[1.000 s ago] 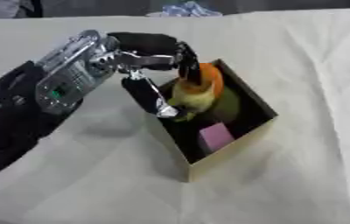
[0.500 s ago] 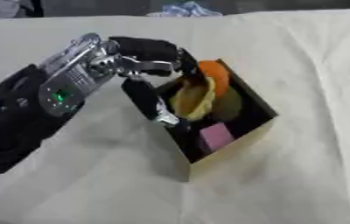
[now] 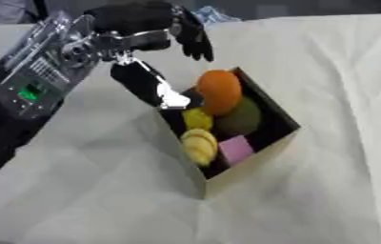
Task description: Pick up objects on the table and place them in the box.
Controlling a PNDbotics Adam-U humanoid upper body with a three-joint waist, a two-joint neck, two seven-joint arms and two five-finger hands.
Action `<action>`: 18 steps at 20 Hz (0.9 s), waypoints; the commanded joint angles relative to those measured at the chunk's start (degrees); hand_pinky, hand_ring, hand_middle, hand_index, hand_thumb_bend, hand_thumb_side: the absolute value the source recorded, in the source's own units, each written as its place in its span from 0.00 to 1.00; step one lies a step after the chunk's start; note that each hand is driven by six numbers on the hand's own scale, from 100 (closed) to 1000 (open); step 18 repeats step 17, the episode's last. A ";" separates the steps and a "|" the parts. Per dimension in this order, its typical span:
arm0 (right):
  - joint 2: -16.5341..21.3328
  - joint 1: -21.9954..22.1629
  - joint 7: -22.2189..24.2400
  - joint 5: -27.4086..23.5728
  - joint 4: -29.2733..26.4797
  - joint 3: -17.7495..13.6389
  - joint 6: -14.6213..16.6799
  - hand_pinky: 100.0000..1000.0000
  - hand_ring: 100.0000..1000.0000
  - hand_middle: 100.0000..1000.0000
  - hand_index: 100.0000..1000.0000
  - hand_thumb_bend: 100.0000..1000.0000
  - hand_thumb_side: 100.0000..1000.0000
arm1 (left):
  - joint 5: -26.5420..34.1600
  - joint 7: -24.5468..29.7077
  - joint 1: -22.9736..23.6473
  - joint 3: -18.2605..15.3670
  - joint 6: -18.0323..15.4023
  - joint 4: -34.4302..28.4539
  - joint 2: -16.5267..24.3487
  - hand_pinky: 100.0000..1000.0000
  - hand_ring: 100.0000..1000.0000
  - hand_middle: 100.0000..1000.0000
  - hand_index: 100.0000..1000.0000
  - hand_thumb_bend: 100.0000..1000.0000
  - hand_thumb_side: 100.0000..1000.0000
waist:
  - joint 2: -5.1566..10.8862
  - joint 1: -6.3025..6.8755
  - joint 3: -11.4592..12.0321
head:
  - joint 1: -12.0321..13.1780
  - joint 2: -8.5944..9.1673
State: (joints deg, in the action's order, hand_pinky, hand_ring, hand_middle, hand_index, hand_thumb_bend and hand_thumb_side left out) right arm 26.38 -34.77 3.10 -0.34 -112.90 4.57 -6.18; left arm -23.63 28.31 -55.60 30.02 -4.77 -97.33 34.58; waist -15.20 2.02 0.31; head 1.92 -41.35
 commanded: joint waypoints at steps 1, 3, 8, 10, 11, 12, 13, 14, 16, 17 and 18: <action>0.28 -0.75 -0.19 0.14 -1.37 -0.50 0.04 0.90 0.94 0.60 0.65 0.00 0.50 | 0.31 -1.72 -0.07 -1.99 0.68 -2.03 2.23 0.70 0.60 0.55 0.72 0.35 0.45 | 1.43 -0.19 0.01 | -0.20 -0.20; 0.17 -0.78 -0.25 0.20 -1.47 -0.54 0.07 0.90 0.94 0.60 0.65 0.00 0.50 | -0.28 -2.94 1.22 -3.64 0.97 -2.78 2.86 0.70 0.60 0.55 0.72 0.35 0.44 | 1.58 -0.28 0.03 | -0.31 -0.21; 0.16 -1.09 -0.69 0.29 -1.69 -0.81 0.35 0.90 0.94 0.60 0.65 0.00 0.49 | -4.48 -14.71 9.95 -16.45 5.14 -6.24 4.17 0.71 0.66 0.62 0.75 0.34 0.43 | 1.44 -0.56 0.21 | -0.77 0.14; 0.21 -1.01 -0.81 0.27 -1.69 -0.91 0.38 0.90 0.94 0.60 0.66 0.00 0.49 | -3.93 -22.74 14.02 -22.26 8.59 -7.18 3.66 0.71 0.67 0.64 0.76 0.32 0.46 | 1.29 -0.62 0.38 | -0.92 0.18; 0.18 -0.92 -0.82 0.24 -1.70 -0.95 0.36 0.90 0.95 0.61 0.66 0.00 0.50 | -2.61 -27.04 15.90 -24.77 10.34 -7.43 3.20 0.70 0.67 0.64 0.76 0.31 0.52 | 1.21 -0.63 0.46 | -0.92 0.21; 0.11 -0.78 -0.75 0.25 -1.70 -1.01 0.30 0.91 0.95 0.61 0.66 0.00 0.50 | -0.71 -31.35 17.72 -27.12 11.92 -7.61 2.52 0.70 0.67 0.64 0.76 0.30 0.53 | 1.13 -0.65 0.56 | -0.93 0.27; -0.04 -0.59 -0.65 0.28 -1.70 -1.15 0.26 0.91 0.95 0.62 0.66 0.00 0.49 | 1.66 -35.56 19.49 -29.17 13.18 -7.82 1.66 0.70 0.68 0.65 0.76 0.27 0.59 | 1.03 -0.71 0.64 | -0.98 0.34; -0.28 -0.35 -0.62 0.35 -1.70 -1.40 0.31 0.91 0.96 0.62 0.67 0.00 0.49 | 4.37 -39.59 21.30 -31.02 14.04 -8.13 0.62 0.70 0.68 0.65 0.76 0.26 0.61 | 0.94 -0.77 0.69 | -0.98 0.37; -0.80 0.17 -0.71 0.71 -1.70 -1.93 0.45 0.91 0.96 0.63 0.67 0.00 0.45 | 9.35 -45.82 24.35 -33.53 14.73 -8.79 -1.37 0.70 0.68 0.65 0.76 0.24 0.65 | 0.77 -0.91 0.71 | -0.87 0.39; -0.98 0.39 -0.73 0.88 -1.70 -2.06 0.48 0.91 0.96 0.63 0.67 0.00 0.41 | 11.45 -47.94 25.46 -34.21 14.53 -9.18 -2.06 0.70 0.67 0.64 0.76 0.23 0.66 | 0.71 -0.95 0.70 | -0.83 0.40; -0.98 0.39 -0.73 0.88 -1.70 -2.06 0.48 0.91 0.96 0.63 0.67 0.00 0.41 | 11.45 -47.94 25.46 -34.21 14.53 -9.18 -2.06 0.70 0.67 0.64 0.76 0.23 0.66 | 0.71 -0.95 0.70 | -0.83 0.40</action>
